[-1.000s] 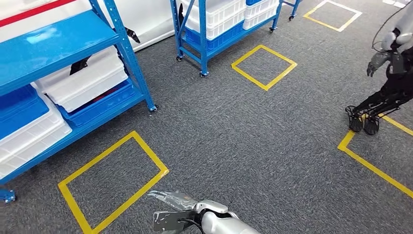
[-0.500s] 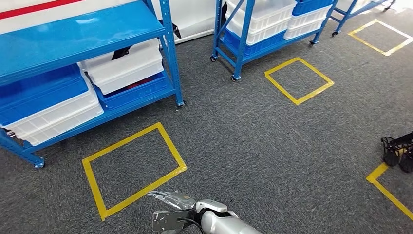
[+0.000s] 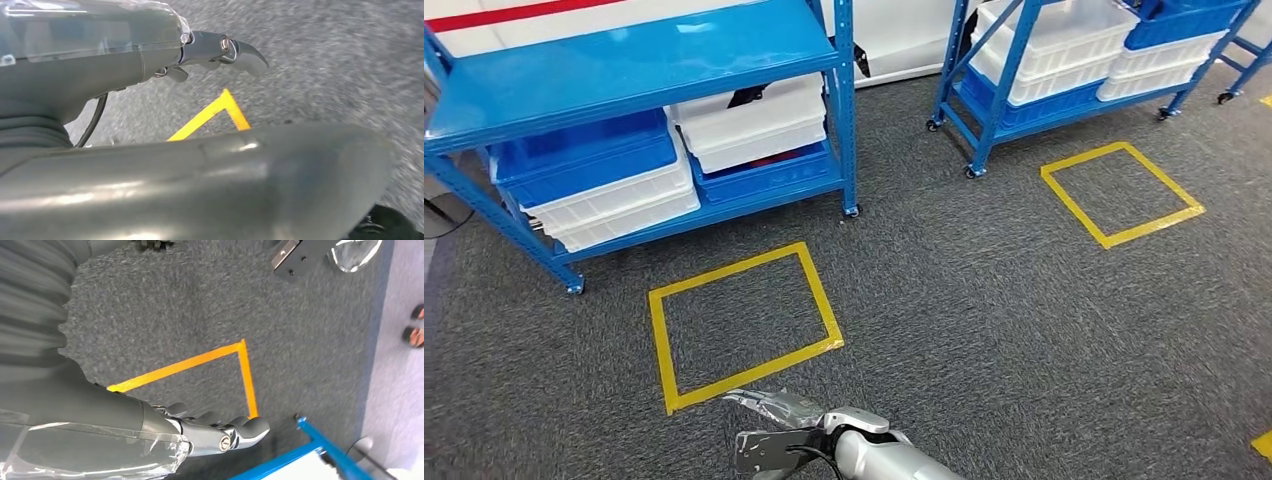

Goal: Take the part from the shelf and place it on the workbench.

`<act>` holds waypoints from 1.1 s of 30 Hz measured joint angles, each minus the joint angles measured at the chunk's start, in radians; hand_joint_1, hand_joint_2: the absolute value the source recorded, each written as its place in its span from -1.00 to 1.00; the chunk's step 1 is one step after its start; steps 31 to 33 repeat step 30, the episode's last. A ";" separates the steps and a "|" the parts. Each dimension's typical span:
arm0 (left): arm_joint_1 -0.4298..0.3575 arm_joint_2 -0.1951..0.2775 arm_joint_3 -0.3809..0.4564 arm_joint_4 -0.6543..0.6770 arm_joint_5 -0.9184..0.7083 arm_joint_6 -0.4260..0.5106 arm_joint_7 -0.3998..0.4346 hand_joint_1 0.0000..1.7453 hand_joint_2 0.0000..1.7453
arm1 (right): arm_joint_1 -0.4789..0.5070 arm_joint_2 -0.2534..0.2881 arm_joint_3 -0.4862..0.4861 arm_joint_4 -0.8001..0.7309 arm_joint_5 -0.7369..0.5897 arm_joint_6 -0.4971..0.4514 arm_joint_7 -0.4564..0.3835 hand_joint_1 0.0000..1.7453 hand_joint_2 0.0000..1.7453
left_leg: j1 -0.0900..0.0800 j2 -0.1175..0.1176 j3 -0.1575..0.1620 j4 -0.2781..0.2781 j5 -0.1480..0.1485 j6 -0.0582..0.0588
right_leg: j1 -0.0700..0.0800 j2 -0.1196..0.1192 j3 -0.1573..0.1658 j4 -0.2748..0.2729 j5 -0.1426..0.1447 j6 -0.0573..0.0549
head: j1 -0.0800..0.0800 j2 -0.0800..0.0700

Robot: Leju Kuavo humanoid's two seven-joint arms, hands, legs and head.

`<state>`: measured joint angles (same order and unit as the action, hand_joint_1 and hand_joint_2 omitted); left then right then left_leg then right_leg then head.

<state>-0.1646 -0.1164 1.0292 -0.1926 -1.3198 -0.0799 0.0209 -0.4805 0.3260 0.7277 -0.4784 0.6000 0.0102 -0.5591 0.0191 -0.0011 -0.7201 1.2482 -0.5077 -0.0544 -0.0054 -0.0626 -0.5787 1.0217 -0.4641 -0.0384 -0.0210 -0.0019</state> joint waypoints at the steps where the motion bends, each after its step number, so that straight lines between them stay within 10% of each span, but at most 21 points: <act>1: 0.001 0.001 0.001 0.000 0.001 0.000 0.000 -1.00 -1.00 | 0.000 0.000 0.000 0.000 0.000 0.000 0.000 -1.00 1.00 | 0.000 0.015 0.035 -0.066 0.036 0.002 | 0.000 -0.013 0.004 0.001 -0.004 0.002 | 0.000 0.000; 5: -0.003 0.002 0.003 0.000 0.006 0.002 0.000 -1.00 -1.00 | -0.003 0.001 0.001 0.000 -0.002 0.000 -0.004 -1.00 1.00 | -0.018 0.093 0.123 -0.239 0.088 0.030 | 0.010 -0.059 0.019 0.000 -0.016 0.018 | 0.000 0.000; 8: 0.001 0.001 0.007 0.000 0.008 0.002 0.000 -1.00 -1.00 | -0.004 0.006 0.004 -0.002 -0.003 0.000 -0.006 -1.00 1.00 | -0.013 0.051 0.126 -0.249 0.095 0.046 | 0.009 -0.065 0.026 0.004 -0.028 0.034 | 0.000 0.000; 13: -0.001 0.000 0.014 0.000 0.009 0.002 0.000 -1.00 -1.00 | 0.000 0.000 0.005 -0.002 -0.005 0.001 -0.007 -1.00 1.00 | -0.007 -0.024 0.130 -0.258 0.103 0.064 | -0.001 0.056 -0.104 0.261 -0.139 0.047 | 0.000 0.000; 15: 0.002 0.000 0.018 0.000 0.009 0.002 0.000 -1.00 -1.00 | 0.005 -0.004 0.006 0.000 -0.006 0.001 -0.008 -1.00 1.00 | -0.008 -0.058 0.130 -0.254 0.102 0.063 | -0.001 0.062 -0.116 0.257 -0.102 0.045 | 0.000 0.000; 19: 0.003 -0.003 0.021 0.000 0.009 0.001 0.000 -1.00 -1.00 | 0.002 -0.005 0.006 0.000 -0.007 -0.001 -0.009 -1.00 -1.00 | -0.008 -0.112 0.124 -0.240 0.096 0.049 | -0.005 0.128 -0.027 0.030 0.015 0.035 | 0.000 0.000; 22: 0.008 -0.003 0.021 0.000 0.009 0.001 0.000 -1.00 -1.00 | 0.002 -0.004 0.006 -0.002 -0.007 -0.008 -0.010 -1.00 -1.00 | -0.005 -0.129 0.117 -0.240 0.094 0.030 | -0.002 0.126 -0.019 0.009 0.018 0.025 | 0.000 0.000; 27: 0.005 -0.003 0.026 0.000 0.014 0.002 0.000 -1.00 -1.00 | 0.005 0.000 0.006 -0.004 -0.010 -0.018 -0.015 -1.00 -1.00 | -0.003 -0.021 0.025 -0.046 -0.012 0.010 | -0.006 0.087 -0.009 -0.007 0.024 0.004 | 0.000 0.000; 33: 0.007 -0.003 0.028 0.000 0.017 0.002 0.000 -1.00 -1.00 | 0.013 -0.004 0.006 -0.004 -0.010 -0.018 -0.015 -1.00 -1.00 | 0.001 -0.007 -0.024 0.055 -0.036 0.001 | -0.005 0.069 -0.009 -0.006 0.021 0.005 | 0.000 0.000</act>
